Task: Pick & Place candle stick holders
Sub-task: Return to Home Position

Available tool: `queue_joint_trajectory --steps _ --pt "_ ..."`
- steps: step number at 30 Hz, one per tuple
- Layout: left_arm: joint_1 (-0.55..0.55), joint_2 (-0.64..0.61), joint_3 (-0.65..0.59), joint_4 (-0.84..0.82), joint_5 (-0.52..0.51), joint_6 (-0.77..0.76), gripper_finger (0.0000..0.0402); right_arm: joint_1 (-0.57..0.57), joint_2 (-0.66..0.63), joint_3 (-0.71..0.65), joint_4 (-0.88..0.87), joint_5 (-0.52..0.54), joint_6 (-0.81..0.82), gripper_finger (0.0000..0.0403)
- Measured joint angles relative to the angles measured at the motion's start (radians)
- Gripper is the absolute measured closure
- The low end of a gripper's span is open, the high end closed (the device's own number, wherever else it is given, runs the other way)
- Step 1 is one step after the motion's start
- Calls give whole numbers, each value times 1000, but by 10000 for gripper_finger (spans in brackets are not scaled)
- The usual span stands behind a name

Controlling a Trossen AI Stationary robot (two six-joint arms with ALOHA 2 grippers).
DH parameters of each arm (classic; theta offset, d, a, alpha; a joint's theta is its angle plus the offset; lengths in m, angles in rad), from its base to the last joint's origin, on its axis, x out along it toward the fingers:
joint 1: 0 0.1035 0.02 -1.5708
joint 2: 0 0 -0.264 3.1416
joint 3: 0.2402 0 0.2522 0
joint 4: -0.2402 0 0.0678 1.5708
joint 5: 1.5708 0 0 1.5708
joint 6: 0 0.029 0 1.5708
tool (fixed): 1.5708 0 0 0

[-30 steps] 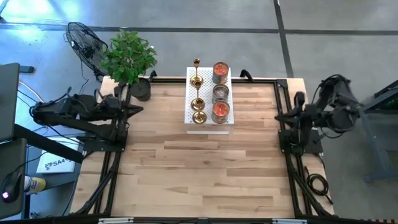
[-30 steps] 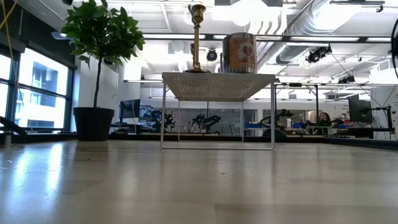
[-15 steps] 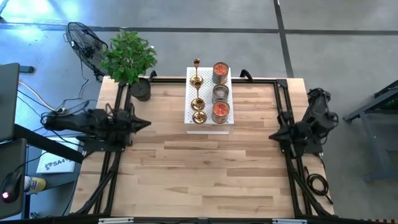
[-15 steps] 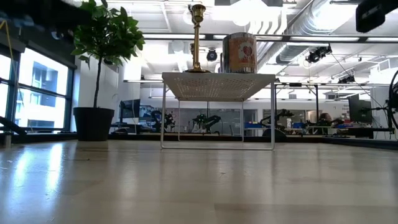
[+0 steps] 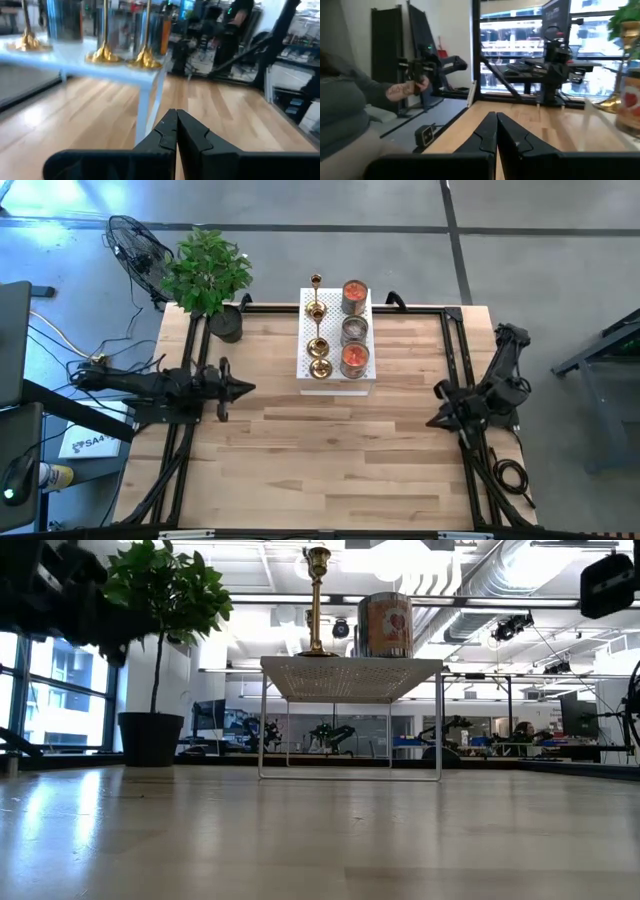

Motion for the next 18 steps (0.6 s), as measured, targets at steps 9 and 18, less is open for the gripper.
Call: queue_joint_trajectory --steps 9,18 --pt "0 3 -27 50 9 35 401 -1 -3 -73 112 -132 -25 403" --pt "0 4 -29 62 76 102 401 -138 -2 -73 97 -143 -53 403"
